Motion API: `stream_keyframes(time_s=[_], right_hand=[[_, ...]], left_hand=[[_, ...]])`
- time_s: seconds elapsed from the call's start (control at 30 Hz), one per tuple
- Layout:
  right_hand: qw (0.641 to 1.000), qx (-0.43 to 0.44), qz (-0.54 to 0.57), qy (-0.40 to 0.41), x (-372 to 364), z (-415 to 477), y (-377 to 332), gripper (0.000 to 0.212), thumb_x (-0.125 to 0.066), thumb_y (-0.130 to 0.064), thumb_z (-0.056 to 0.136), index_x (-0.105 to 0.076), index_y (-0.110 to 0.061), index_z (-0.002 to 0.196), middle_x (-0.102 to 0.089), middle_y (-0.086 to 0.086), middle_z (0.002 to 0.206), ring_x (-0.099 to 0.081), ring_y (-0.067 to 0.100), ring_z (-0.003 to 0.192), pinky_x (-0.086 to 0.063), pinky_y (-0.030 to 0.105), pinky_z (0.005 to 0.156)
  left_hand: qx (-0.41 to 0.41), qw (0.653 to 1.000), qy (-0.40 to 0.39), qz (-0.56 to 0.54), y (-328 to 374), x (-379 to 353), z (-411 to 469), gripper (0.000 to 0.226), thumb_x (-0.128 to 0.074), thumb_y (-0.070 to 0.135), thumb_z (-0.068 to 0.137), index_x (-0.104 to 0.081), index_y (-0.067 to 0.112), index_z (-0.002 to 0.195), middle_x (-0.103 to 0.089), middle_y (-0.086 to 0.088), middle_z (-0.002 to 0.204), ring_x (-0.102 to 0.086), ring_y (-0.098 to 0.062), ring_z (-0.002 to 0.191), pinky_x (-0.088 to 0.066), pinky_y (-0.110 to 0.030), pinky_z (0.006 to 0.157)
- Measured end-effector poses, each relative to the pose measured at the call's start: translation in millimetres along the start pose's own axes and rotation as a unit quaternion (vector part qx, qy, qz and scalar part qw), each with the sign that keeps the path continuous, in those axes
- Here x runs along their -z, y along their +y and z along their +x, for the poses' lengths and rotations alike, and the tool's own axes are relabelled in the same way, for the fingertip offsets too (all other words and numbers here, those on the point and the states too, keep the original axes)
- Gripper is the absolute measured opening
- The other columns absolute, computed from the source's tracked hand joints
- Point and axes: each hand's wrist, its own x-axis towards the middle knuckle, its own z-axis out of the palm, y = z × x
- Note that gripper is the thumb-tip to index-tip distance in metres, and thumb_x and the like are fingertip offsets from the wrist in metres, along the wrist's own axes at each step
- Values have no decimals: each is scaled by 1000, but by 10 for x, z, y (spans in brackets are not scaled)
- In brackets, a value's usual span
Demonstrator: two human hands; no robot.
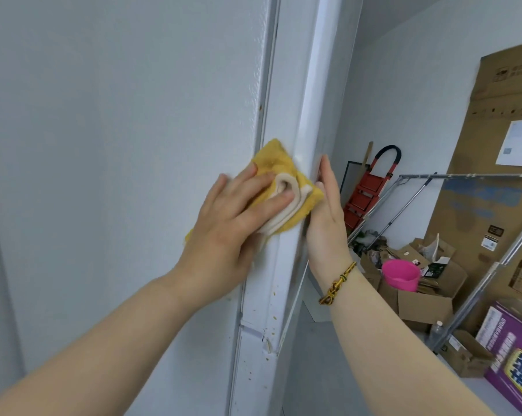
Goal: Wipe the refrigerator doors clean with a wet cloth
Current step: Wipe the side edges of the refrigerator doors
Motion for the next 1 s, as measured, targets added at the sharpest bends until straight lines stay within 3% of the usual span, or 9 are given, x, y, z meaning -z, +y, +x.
stream_keyframes(time_s=[0.17, 0.27, 0.33, 0.47, 0.53, 0.63, 0.73, 0.83, 1.0], right_hand=[[1000, 13, -4, -23, 52, 15, 14, 44, -26, -13, 100, -18, -16, 144, -22, -8, 149, -17, 2, 138, -13, 21, 116], [999, 10, -31, -33, 79, 13, 25, 44, -26, -13, 100, -18, -18, 144, -22, -21, 136, -17, -9, 128, -12, -2, 101], [998, 7, -36, -43, 82, 9, 25, 45, -25, -14, 100, -17, -19, 144, -20, -23, 133, -16, -13, 125, -10, -7, 96], [998, 13, -43, -36, 56, 2, 22, 44, -23, -13, 101, -16, -17, 144, -22, -14, 145, -15, -9, 127, -10, -4, 99], [999, 16, -32, -31, 39, 0, 26, 44, -23, -14, 101, -15, -16, 144, -18, -6, 151, -14, -4, 133, -11, 8, 110], [999, 17, -26, -28, 39, -16, 38, 45, -23, -15, 101, -15, -16, 144, -17, -5, 152, -14, 2, 139, -9, 21, 116], [999, 15, -28, -29, 39, -41, 63, 44, -23, -15, 101, -15, -17, 144, -17, -6, 152, -15, -5, 133, -11, 9, 110], [999, 9, -40, -34, 37, -55, 83, 45, -23, -14, 101, -14, -16, 144, -17, -6, 152, -14, -8, 129, -9, -3, 100], [998, 22, -57, -32, 24, -47, 94, 44, -20, -13, 101, -12, -13, 144, -15, -3, 153, -12, -6, 131, -6, -5, 98]], left_hand=[[11, 999, -1, -43, 77, -174, -358, 56, -41, 7, 84, -31, 37, 130, -33, -5, 137, -24, -28, 135, -24, -48, 107], [-7, 1000, -15, -23, 149, -307, -813, 54, -33, 16, 95, -20, 41, 141, -19, 13, 150, -14, -14, 142, -21, -39, 110], [-7, 1000, -25, -8, 160, -331, -955, 44, -25, 24, 98, -23, 40, 139, -19, 12, 150, -12, -11, 142, -17, -34, 112], [-25, 999, -45, 6, 64, -222, -717, 35, -31, 21, 95, -30, 31, 129, -38, -7, 129, -30, -29, 130, -24, -40, 106], [-47, 998, -36, 15, -10, -148, -509, 38, -34, 19, 93, -29, 28, 129, -37, -9, 128, -34, -33, 126, -27, -40, 105], [-37, 999, -16, -11, 3, -108, -366, 36, -37, 35, 94, -31, 27, 129, -36, -9, 130, -30, -28, 131, -25, -34, 110], [10, 999, 24, -36, 152, -201, -567, 38, -44, 48, 90, -44, 25, 121, -41, -7, 125, -28, -14, 135, -27, -28, 111], [43, 997, 56, -16, 318, -398, -985, 22, -44, 37, 94, -53, 18, 101, -49, -4, 112, -36, -16, 124, -29, -18, 108], [53, 997, 57, -26, 352, -388, -1166, 18, -41, 30, 97, -55, 20, 96, -52, -1, 107, -48, -22, 116, -34, -16, 104]])
